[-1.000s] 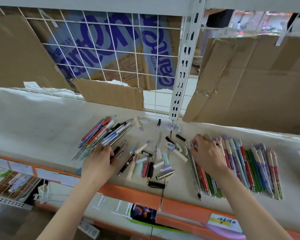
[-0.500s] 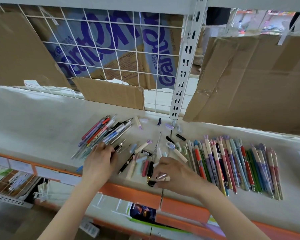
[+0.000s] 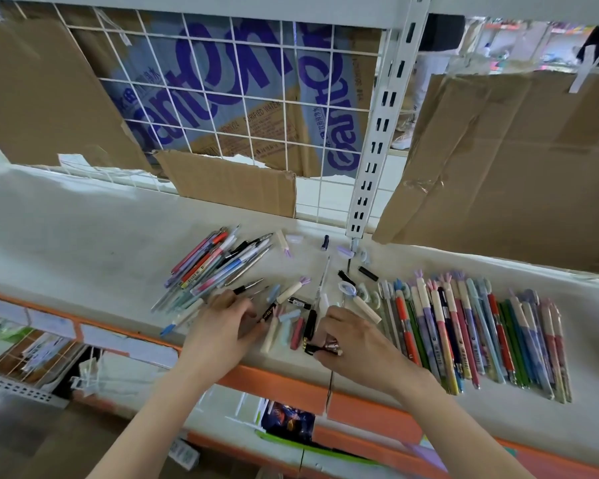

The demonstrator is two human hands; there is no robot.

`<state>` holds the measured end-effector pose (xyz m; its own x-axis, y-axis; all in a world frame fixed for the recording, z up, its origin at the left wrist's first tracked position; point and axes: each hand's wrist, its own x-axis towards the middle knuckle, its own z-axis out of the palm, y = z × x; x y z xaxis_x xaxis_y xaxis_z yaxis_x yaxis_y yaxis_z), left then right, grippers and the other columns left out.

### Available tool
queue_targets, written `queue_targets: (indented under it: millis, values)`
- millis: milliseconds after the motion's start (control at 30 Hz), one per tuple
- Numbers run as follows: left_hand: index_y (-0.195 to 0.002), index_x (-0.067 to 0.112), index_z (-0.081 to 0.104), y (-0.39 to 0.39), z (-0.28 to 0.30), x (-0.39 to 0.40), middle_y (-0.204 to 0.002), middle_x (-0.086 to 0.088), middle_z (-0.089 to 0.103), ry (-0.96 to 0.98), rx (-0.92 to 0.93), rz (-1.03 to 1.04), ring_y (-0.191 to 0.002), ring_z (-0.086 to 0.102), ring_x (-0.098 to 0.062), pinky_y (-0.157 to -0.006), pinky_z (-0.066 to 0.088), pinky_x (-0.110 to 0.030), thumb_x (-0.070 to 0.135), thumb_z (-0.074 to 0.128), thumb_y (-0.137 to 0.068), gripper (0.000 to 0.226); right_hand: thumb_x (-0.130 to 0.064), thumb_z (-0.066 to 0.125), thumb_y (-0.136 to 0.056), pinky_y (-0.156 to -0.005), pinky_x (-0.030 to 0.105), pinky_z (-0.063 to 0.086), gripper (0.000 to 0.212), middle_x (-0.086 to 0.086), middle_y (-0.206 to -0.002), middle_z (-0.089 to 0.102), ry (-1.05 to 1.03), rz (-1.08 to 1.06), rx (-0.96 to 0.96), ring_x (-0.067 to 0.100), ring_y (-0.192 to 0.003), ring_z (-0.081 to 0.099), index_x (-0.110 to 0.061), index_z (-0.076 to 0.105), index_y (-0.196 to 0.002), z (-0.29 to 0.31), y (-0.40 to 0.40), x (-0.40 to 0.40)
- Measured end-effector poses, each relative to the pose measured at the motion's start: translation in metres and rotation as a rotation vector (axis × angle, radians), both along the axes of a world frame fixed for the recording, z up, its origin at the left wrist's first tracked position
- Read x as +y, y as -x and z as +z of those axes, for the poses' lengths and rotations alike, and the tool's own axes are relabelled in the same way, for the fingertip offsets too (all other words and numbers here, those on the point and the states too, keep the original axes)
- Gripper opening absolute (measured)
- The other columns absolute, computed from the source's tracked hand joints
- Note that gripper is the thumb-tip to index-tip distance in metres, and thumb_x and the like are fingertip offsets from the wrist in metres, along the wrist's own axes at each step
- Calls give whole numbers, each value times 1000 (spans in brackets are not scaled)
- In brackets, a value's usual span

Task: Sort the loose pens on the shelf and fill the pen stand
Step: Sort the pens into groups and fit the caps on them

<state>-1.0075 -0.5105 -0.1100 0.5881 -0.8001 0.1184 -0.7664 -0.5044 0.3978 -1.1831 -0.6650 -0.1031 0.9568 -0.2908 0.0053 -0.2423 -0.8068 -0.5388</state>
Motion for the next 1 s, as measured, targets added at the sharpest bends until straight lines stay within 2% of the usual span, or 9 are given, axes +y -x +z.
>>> queue_targets:
  millis: [33, 100, 200, 300, 433, 500, 600, 767, 1000]
  values:
    - [-95, 16, 64, 1, -1, -1, -97, -1, 56, -7, -18, -9, -90, 55, -22, -75, 45, -35, 35, 64, -85, 22, -20, 62, -85, -75, 28, 47, 5, -6, -88, 53, -79, -22, -2, 6, -80, 52, -19, 58, -84, 3, 1, 0]
    - [-91, 11, 64, 2, -2, -1, -91, -5, 60, 21, -55, -24, -87, 58, -27, -69, 44, -34, 25, 64, -85, 14, -15, 63, -85, -67, 18, 44, 18, -11, -79, 54, -247, -102, -22, 2, -71, 51, -26, 50, -78, 11, 3, -1]
    - [-92, 7, 52, 4, 3, -1, -74, -7, 58, 66, -21, 50, -69, 57, -29, -55, 38, -32, 19, 50, -94, 12, -8, 62, -87, -66, 22, 48, 23, -7, -79, 60, -471, -234, -144, 5, -69, 57, -27, 50, -91, 20, 3, -4]
    - [-94, 14, 38, 8, 8, 0, -63, 1, 51, 184, 109, 101, -56, 51, -23, -48, 30, -32, 20, 37, -99, 8, 0, 56, -90, -61, 21, 47, 23, 3, -73, 62, -716, -357, -310, 8, -61, 56, -17, 55, -107, 23, -1, -7]
    - [-91, 17, 44, 22, 17, 0, -63, 4, 47, 312, 398, 13, -53, 45, -3, -53, 35, -23, 18, 41, -98, 7, 9, 52, -90, -60, 21, 51, 15, 8, -71, 69, -970, -528, -583, 14, -64, 66, -4, 59, -94, 29, -10, -9]
    - [-90, 23, 45, 28, 18, 0, -64, 1, 48, 320, 449, -62, -55, 45, -7, -58, 39, -26, 20, 42, -98, 9, 8, 52, -90, -61, 20, 52, 14, 4, -68, 70, -1002, -533, -623, 14, -66, 67, -4, 59, -92, 31, -13, -10]
    - [-90, 27, 46, 34, 20, 1, -69, -14, 53, 337, 467, -120, -64, 50, -31, -61, 42, -45, 25, 41, -97, 8, 6, 53, -90, -61, 20, 51, 15, 6, -71, 70, -995, -506, -618, 14, -68, 67, -6, 60, -92, 34, -17, -9]
    - [-90, 27, 45, 34, 20, 1, -62, -2, 44, 356, 464, -158, -54, 39, -13, -53, 33, -37, 42, 35, -89, 18, 6, 53, -90, -59, 21, 51, 13, 7, -73, 69, -1016, -551, -690, 13, -68, 67, -4, 60, -93, 33, -14, -9]
    - [-90, 24, 45, 37, 20, -4, -56, 2, 38, 320, 469, -188, -47, 33, -7, -47, 26, -24, 22, 40, -98, 9, 7, 52, -90, -60, 21, 51, 13, 3, -70, 70, -999, -432, -599, 14, -69, 68, -3, 60, -95, 33, -12, -5]
